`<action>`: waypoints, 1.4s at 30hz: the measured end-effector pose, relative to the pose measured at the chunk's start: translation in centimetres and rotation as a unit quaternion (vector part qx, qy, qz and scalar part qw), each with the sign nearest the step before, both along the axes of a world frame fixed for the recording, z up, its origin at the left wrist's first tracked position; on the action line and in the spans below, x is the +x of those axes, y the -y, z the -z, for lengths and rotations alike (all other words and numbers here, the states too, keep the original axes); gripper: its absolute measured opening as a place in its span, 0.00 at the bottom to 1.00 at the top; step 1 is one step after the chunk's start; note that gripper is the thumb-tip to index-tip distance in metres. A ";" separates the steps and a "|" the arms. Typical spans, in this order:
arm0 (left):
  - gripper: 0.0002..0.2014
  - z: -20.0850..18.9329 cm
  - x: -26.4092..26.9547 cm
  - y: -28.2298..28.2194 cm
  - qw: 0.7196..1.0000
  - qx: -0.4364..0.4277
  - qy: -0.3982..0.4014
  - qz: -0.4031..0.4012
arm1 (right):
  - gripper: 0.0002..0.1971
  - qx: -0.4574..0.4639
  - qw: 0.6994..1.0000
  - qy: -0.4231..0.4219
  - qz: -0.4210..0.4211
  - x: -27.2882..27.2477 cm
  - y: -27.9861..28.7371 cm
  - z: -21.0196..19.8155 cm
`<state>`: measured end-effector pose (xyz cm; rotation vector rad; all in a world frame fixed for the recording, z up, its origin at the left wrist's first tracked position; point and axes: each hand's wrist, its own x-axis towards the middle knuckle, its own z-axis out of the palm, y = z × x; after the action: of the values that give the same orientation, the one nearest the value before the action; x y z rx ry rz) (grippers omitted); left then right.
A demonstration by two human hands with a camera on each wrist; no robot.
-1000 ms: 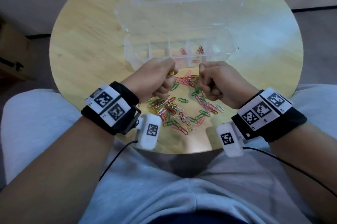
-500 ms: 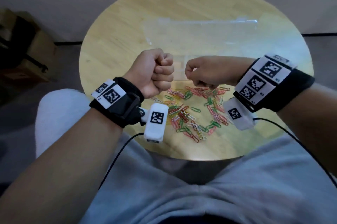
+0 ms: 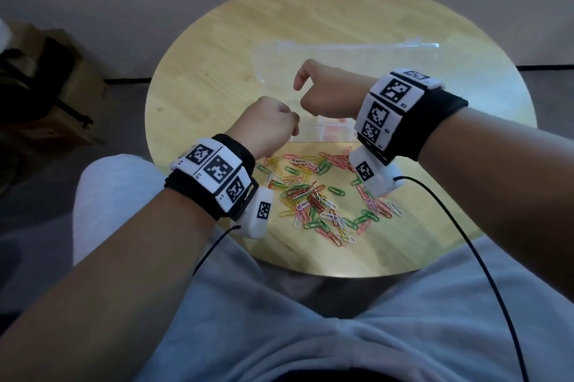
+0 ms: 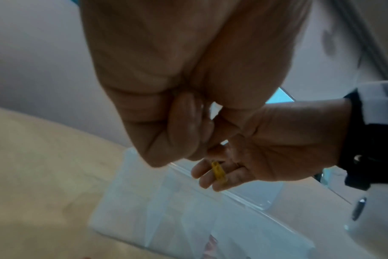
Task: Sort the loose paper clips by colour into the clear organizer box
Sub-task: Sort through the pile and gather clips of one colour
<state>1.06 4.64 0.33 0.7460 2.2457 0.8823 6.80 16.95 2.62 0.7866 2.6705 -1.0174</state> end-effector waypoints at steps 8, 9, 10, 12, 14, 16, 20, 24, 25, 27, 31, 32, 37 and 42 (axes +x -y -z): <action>0.06 -0.8 0.0 -1.6 0.993 -0.022 -0.103 0.052 | 0.15 -0.117 0.972 -0.179 0.097 4.2 -0.9 1.1; 0.05 -1.0 0.0 -2.0 0.992 -0.015 -0.110 0.057 | 0.16 -0.137 0.963 -0.203 0.115 5.3 -0.7 1.2; 0.04 -1.0 0.0 -2.5 0.991 -0.010 -0.120 0.060 | 0.17 -0.159 0.954 -0.218 0.128 6.4 -0.6 1.5; 0.03 -0.9 0.3 -3.4 0.989 -0.003 -0.139 0.059 | 0.18 -0.204 0.941 -0.230 0.143 8.5 -0.2 2.3; 0.02 -0.5 0.6 -4.4 0.987 -0.001 -0.154 0.054 | 0.19 -0.234 0.931 -0.232 0.156 10.2 0.0 3.3; 0.05 0.0 0.8 -5.3 0.987 -0.008 -0.155 0.046 | 0.19 -0.254 0.924 -0.230 0.168 11.3 0.1 4.1; 0.13 0.6 0.7 -6.0 0.986 -0.043 -0.156 0.047 | 0.19 -0.262 0.923 -0.227 0.170 12.4 0.0 4.9; 0.23 0.8 0.9 -5.2 0.984 -0.064 -0.144 0.088 | 0.17 -0.248 0.929 -0.216 0.169 12.8 -0.5 5.4; 0.25 0.4 0.9 -4.7 0.983 -0.044 -0.153 0.091 | 0.17 -0.243 0.931 -0.213 0.171 12.8 -0.6 5.5; 0.21 -0.3 1.2 -3.4 0.980 0.018 -0.179 0.090 | 0.17 -0.228 0.937 -0.206 0.169 12.7 -0.7 5.9; 0.08 -0.5 1.9 0.1 0.982 0.071 -0.165 0.056 | 0.16 -0.196 0.953 -0.177 0.148 12.5 -0.4 6.5; 0.06 0.0 2.0 0.9 0.984 0.056 -0.159 0.051 | 0.15 -0.180 0.960 -0.165 0.139 12.4 -0.3 6.7; 0.04 2.7 2.0 2.4 0.986 -0.036 -0.141 0.082 | 0.08 -0.055 0.991 -0.077 0.099 11.7 0.5 7.5; 0.04 3.8 3.1 1.7 0.973 -0.083 -0.142 0.161 | 0.02 -0.011 0.997 -0.018 0.077 11.4 1.0 7.9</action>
<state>4.18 2.92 -3.49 1.1771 2.3123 0.4490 18.20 15.91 -5.30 0.9915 2.6573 -1.1050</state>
